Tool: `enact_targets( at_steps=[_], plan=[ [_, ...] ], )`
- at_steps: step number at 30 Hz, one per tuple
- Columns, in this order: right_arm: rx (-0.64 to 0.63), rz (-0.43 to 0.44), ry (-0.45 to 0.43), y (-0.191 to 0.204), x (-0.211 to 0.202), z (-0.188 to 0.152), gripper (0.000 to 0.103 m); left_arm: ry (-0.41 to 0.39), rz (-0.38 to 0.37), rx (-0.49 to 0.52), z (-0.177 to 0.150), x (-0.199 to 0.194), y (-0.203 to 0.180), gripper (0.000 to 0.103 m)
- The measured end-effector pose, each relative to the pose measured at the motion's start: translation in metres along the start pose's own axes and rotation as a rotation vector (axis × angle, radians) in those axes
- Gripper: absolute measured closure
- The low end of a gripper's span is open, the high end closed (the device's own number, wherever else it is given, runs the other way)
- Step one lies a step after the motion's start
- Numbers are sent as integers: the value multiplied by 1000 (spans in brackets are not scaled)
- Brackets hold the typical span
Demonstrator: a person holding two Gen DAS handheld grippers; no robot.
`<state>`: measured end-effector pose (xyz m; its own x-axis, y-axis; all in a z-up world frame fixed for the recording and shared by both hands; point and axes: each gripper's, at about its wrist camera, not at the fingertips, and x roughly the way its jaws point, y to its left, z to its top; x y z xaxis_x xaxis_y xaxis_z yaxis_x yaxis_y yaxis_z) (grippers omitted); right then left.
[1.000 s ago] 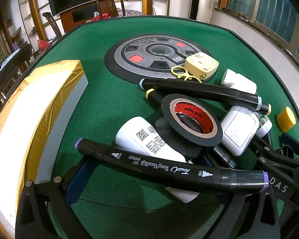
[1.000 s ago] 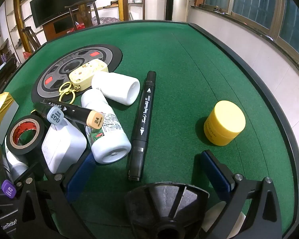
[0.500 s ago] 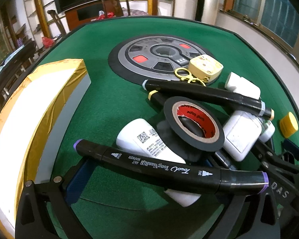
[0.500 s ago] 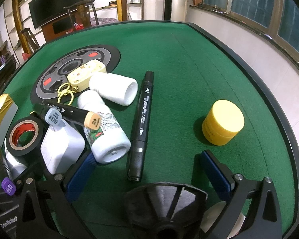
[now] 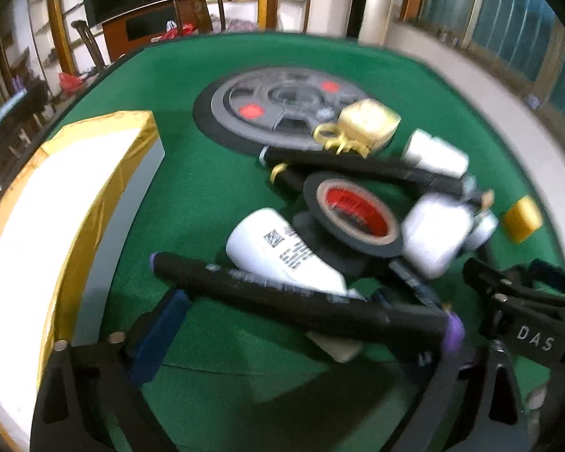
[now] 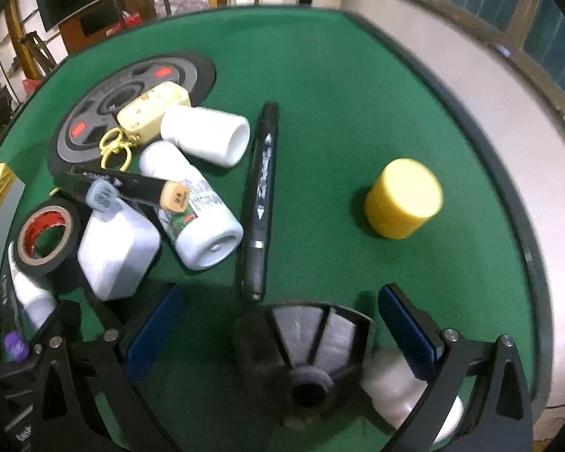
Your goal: Organize rigid objects
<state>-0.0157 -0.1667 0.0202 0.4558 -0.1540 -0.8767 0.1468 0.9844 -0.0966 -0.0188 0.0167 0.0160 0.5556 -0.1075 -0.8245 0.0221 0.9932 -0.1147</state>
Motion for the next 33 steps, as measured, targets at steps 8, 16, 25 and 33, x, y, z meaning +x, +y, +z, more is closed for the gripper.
enact_targets(
  at_steps=[8, 16, 25, 33],
  plan=[
    [68, 22, -493, -28, -123, -22, 0, -453, -167, -15, -12, -124, 17, 1],
    [180, 92, -379, -91, -84, -26, 0, -295, -136, -20, -11, -109, 20, 0],
    [285, 48, -379, -136, -59, -41, 0, -310, -174, -18, -22, -106, 29, 0],
    [303, 65, -439, -145, -52, -33, 0, -30, -152, -24, -36, -71, 26, 0]
  ],
)
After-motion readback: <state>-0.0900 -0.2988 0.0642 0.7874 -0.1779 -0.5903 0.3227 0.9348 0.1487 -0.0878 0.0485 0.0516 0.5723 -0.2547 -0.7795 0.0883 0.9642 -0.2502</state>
